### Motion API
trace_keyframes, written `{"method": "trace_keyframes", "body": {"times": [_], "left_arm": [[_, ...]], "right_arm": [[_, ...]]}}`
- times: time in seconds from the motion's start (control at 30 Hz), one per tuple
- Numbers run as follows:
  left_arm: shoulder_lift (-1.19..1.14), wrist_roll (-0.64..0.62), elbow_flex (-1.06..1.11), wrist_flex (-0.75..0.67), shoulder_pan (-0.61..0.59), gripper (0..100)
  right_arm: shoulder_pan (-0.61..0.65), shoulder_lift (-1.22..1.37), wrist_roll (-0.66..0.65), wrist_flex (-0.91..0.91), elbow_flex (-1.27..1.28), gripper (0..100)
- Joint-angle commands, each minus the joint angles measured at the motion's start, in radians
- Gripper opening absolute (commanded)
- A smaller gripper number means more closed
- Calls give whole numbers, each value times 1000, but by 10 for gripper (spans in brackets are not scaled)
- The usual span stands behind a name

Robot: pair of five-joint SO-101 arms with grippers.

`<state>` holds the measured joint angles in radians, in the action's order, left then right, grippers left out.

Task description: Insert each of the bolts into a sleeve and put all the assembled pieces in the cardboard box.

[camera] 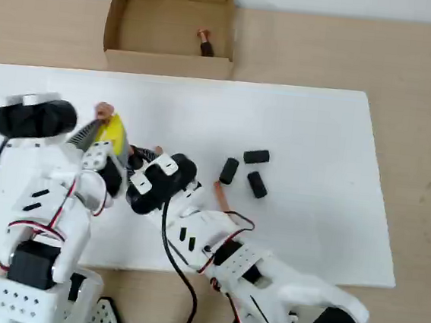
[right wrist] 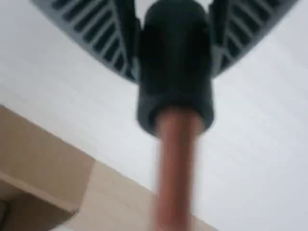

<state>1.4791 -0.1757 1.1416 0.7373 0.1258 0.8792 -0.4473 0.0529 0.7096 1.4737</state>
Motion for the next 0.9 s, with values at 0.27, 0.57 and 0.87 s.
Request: {"method": "trace_keyframes", "body": {"times": [0.27,0.57,0.87], "left_arm": [[7,-2,20,-23,72,6],[10,83,129,-15,81,10],[12,87,127,160,201,39]], "right_arm": [[1,-5,6,-2,-41,10],[1,-5,6,-2,-41,10],[1,-5,6,-6,-41,10]]}}
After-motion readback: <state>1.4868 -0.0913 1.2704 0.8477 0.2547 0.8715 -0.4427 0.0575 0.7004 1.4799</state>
